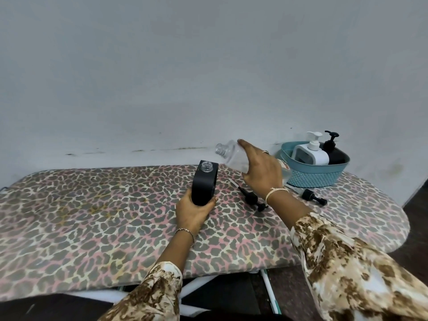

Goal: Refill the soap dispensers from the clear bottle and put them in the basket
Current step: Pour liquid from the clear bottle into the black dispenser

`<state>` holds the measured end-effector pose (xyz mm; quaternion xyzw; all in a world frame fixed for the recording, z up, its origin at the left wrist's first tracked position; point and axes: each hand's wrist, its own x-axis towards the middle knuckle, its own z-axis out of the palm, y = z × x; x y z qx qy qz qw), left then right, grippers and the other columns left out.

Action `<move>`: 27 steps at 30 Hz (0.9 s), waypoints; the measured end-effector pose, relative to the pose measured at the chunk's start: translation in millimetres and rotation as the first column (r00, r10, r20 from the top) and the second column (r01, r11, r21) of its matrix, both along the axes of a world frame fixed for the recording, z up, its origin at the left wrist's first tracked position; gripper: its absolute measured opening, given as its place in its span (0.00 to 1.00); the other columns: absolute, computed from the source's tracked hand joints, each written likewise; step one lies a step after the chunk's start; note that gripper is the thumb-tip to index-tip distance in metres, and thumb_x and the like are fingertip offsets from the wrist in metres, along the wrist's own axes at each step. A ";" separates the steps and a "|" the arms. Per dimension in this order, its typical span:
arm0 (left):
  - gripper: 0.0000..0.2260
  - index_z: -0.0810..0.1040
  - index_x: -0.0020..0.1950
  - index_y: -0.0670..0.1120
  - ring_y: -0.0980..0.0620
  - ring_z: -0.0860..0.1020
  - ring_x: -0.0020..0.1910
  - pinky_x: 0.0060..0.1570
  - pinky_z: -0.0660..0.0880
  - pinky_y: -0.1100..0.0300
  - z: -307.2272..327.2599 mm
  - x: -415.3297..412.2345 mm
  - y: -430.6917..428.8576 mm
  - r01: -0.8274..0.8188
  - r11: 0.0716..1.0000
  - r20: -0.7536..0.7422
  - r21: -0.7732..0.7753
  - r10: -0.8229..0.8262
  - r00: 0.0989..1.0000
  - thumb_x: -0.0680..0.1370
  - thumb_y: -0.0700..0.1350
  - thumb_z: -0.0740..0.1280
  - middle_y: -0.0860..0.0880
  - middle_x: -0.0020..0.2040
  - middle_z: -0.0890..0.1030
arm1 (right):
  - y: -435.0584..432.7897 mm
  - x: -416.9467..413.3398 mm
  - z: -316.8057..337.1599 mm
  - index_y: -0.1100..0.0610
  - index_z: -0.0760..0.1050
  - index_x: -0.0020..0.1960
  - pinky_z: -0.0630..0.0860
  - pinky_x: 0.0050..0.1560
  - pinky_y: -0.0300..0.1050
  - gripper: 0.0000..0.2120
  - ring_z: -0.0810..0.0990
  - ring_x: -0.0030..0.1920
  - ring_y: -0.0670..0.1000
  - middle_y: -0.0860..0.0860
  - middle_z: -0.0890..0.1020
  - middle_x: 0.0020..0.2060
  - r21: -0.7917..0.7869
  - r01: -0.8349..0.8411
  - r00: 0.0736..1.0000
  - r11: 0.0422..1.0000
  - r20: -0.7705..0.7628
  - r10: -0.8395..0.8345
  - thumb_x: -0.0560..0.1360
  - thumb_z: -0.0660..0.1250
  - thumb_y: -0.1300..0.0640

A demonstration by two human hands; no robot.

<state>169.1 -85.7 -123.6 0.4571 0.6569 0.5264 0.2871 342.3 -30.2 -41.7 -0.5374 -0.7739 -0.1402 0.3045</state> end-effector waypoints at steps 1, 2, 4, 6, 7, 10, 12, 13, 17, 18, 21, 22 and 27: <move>0.22 0.77 0.57 0.47 0.50 0.80 0.52 0.57 0.78 0.53 -0.5 -0.2 0.3 -0.001 1.000 0.001 -0.001 0.001 1.000 0.66 0.47 0.79 0.49 0.52 0.82 | -1.8 -1.5 0.2 0.55 0.68 0.71 0.77 0.40 0.46 0.42 0.82 0.48 0.57 0.55 0.81 0.58 0.011 -0.004 0.999 1.000 0.039 0.003 0.59 0.76 0.67; 0.22 0.77 0.56 0.48 0.49 0.80 0.52 0.57 0.78 0.52 -0.7 -0.2 0.7 0.001 1.000 0.004 0.000 -0.001 1.000 0.66 0.47 0.80 0.48 0.53 0.82 | -2.6 -2.6 0.6 0.55 0.69 0.71 0.77 0.40 0.46 0.42 0.82 0.48 0.57 0.55 0.81 0.58 0.020 -0.010 0.997 1.000 0.073 0.008 0.58 0.75 0.68; 0.21 0.76 0.54 0.51 0.49 0.81 0.52 0.56 0.79 0.51 -1.3 -0.2 0.7 0.010 1.000 0.017 0.004 -0.010 1.000 0.66 0.47 0.80 0.48 0.52 0.82 | -2.8 -4.0 1.4 0.56 0.69 0.71 0.78 0.40 0.46 0.42 0.83 0.49 0.56 0.54 0.81 0.59 0.038 -0.016 0.991 0.999 0.130 0.011 0.58 0.75 0.68; 0.20 0.75 0.53 0.52 0.50 0.80 0.51 0.55 0.79 0.52 -1.3 -0.1 0.1 0.015 1.000 0.024 0.007 -0.016 1.000 0.66 0.47 0.80 0.49 0.52 0.82 | -3.6 -5.1 3.8 0.55 0.71 0.69 0.78 0.38 0.44 0.42 0.83 0.48 0.54 0.53 0.82 0.58 0.064 -0.006 0.985 0.998 0.170 -0.005 0.56 0.77 0.67; 0.21 0.75 0.54 0.51 0.50 0.80 0.51 0.56 0.79 0.52 -1.5 -0.2 0.1 0.015 1.000 0.022 0.007 -0.015 1.000 0.66 0.47 0.80 0.49 0.52 0.82 | -4.2 -5.6 5.3 0.55 0.72 0.68 0.78 0.37 0.42 0.42 0.84 0.47 0.53 0.52 0.82 0.56 0.079 -0.003 0.982 0.997 0.186 -0.012 0.54 0.77 0.66; 0.23 0.77 0.58 0.47 0.51 0.80 0.51 0.56 0.78 0.53 -1.8 -0.7 0.7 0.012 1.000 0.014 0.008 -0.012 1.000 0.66 0.47 0.80 0.49 0.53 0.82 | -5.4 -7.6 8.5 0.55 0.75 0.66 0.77 0.36 0.40 0.42 0.84 0.46 0.51 0.51 0.83 0.54 0.105 -0.013 0.974 0.994 0.226 -0.011 0.52 0.79 0.66; 0.23 0.77 0.58 0.47 0.51 0.80 0.51 0.56 0.78 0.54 -1.3 -0.4 0.9 0.015 1.000 0.018 0.008 -0.016 1.000 0.66 0.47 0.79 0.49 0.52 0.82 | -4.7 -7.5 9.7 0.55 0.75 0.65 0.78 0.38 0.40 0.42 0.84 0.47 0.51 0.51 0.83 0.55 0.110 -0.024 0.967 0.994 0.253 -0.004 0.51 0.79 0.66; 0.23 0.77 0.58 0.47 0.51 0.80 0.51 0.56 0.78 0.54 -1.0 -0.4 0.9 0.015 1.000 0.020 0.008 -0.015 1.000 0.66 0.47 0.79 0.49 0.52 0.82 | -4.1 -7.6 10.1 0.55 0.75 0.65 0.78 0.39 0.40 0.42 0.84 0.49 0.51 0.50 0.83 0.55 0.111 -0.027 0.963 0.993 0.270 -0.004 0.51 0.79 0.66; 0.24 0.77 0.59 0.47 0.50 0.80 0.53 0.57 0.78 0.54 -1.6 -0.9 1.7 0.010 1.000 0.016 -0.001 -0.010 1.000 0.66 0.47 0.79 0.48 0.54 0.82 | 0.8 -7.7 8.7 0.54 0.73 0.68 0.79 0.47 0.43 0.41 0.82 0.55 0.52 0.51 0.81 0.60 0.084 -0.036 0.952 0.996 0.307 0.008 0.55 0.77 0.68; 0.24 0.77 0.59 0.47 0.50 0.80 0.53 0.57 0.78 0.53 -2.0 -0.9 1.7 0.009 1.000 0.018 -0.005 -0.009 1.000 0.66 0.47 0.79 0.48 0.54 0.82 | 2.2 -7.9 8.3 0.55 0.73 0.68 0.78 0.49 0.44 0.41 0.82 0.56 0.53 0.51 0.81 0.61 0.082 -0.040 0.950 0.996 0.313 0.012 0.56 0.76 0.69; 0.23 0.78 0.58 0.47 0.50 0.80 0.52 0.56 0.78 0.52 -3.0 -0.7 2.4 0.003 1.000 0.010 -0.014 -0.003 1.000 0.66 0.47 0.79 0.48 0.54 0.82 | 5.6 -7.4 8.1 0.56 0.72 0.68 0.78 0.52 0.46 0.39 0.81 0.57 0.55 0.52 0.80 0.62 0.092 -0.048 0.939 0.995 0.344 0.013 0.58 0.74 0.71; 0.23 0.78 0.58 0.47 0.50 0.80 0.52 0.56 0.79 0.52 -3.0 -0.7 2.4 0.003 1.000 0.008 -0.013 -0.002 1.000 0.66 0.47 0.79 0.48 0.54 0.82 | 6.5 -7.0 8.8 0.56 0.72 0.68 0.78 0.52 0.47 0.39 0.81 0.57 0.55 0.53 0.80 0.62 0.096 -0.052 0.935 0.994 0.355 0.015 0.59 0.74 0.71; 0.23 0.78 0.58 0.48 0.51 0.80 0.51 0.56 0.78 0.55 -4.0 -0.9 2.6 0.007 1.000 0.009 -0.015 -0.006 1.000 0.66 0.47 0.79 0.50 0.53 0.82 | 10.4 -7.0 11.6 0.57 0.72 0.69 0.77 0.54 0.50 0.37 0.81 0.58 0.57 0.54 0.79 0.63 0.107 -0.072 0.919 0.992 0.393 0.024 0.61 0.72 0.72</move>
